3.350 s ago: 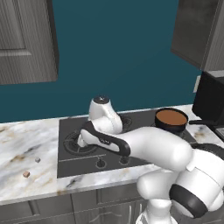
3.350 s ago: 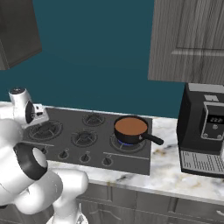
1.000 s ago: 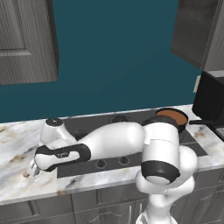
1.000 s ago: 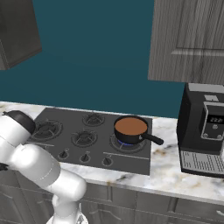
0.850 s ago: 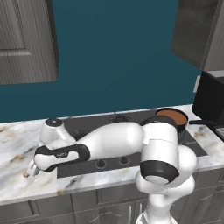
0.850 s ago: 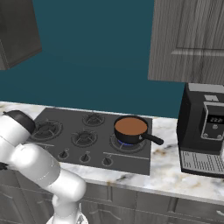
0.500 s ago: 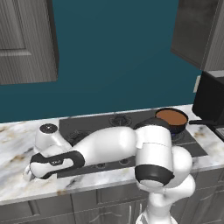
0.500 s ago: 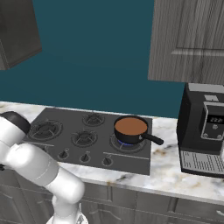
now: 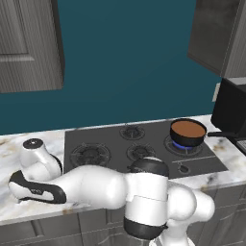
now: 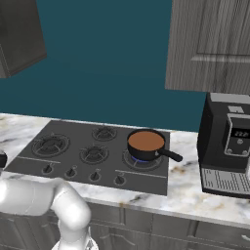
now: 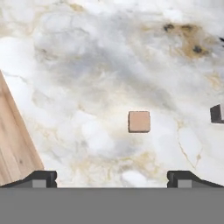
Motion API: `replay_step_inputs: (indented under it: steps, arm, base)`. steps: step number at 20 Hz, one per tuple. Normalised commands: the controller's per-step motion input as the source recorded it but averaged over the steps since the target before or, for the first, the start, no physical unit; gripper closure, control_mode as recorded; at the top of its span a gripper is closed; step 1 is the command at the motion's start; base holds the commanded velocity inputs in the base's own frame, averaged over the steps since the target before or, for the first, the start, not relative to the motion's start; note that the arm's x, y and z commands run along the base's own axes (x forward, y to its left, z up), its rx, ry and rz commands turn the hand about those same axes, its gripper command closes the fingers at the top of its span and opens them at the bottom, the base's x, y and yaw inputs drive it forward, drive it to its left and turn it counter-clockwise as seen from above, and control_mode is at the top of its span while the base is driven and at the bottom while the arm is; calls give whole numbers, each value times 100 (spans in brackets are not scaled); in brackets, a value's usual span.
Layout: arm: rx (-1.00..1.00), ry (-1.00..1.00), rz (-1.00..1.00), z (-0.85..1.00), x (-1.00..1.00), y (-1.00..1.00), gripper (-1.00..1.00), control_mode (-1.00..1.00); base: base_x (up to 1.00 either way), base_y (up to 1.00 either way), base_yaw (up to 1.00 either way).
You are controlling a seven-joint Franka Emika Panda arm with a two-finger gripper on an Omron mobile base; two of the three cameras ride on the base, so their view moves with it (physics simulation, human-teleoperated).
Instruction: Pick up the sugar cube(s) and place them in the saucepan with hot chocolate.
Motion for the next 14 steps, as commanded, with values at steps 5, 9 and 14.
replay_step_inputs:
  steps: [5,9,14]
  arm:
    - [-2,6,0,-9,8,4,-100,-100]
    - [-3,3,0,-25,2,0,-100,-100]
    - [0,0,0,-16,9,0,-100,-100]
  base:
    - [0,0,0]
    - [0,0,0]
    - [0,0,0]
